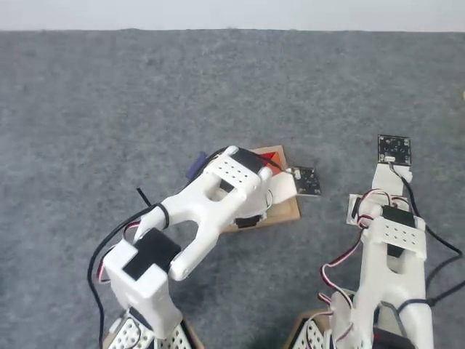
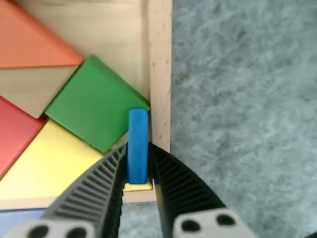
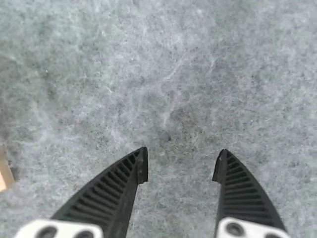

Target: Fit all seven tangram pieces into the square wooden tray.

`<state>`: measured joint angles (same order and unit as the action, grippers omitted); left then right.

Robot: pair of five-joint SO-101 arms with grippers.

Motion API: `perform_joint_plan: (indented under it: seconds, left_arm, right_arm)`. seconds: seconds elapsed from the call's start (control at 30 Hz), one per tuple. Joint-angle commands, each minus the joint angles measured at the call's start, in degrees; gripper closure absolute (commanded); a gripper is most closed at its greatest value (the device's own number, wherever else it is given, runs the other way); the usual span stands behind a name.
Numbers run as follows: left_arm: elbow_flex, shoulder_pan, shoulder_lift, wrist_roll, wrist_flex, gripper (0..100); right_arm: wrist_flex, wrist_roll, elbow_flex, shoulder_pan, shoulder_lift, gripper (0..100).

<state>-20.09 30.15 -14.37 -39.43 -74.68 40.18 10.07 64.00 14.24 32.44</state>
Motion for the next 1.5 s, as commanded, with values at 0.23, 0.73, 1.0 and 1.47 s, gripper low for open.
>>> perform_joint_plan:
  seconds: [0.23,0.73,1.0,1.47]
  left_arm:
    - [-8.6,0.5,13.6,-1.9,1.4,99]
    - [-8.5,-0.7,13.5,-1.8,4.0,92]
    - [-8.3,-2.0,13.5,-2.0,4.7,92]
    - [-3.5,-6.4,13.5,-1.8,4.3,92]
  right_arm:
    - [-0.9,-0.3,-2.5,0.4,1.6,76.4]
    - [-0.9,-0.3,-2.4,0.4,1.6,76.4]
    - [-0.9,-0.3,-2.4,0.3,1.6,76.4]
    - [-0.9,-0.3,-2.3,0.2,1.6,76.4]
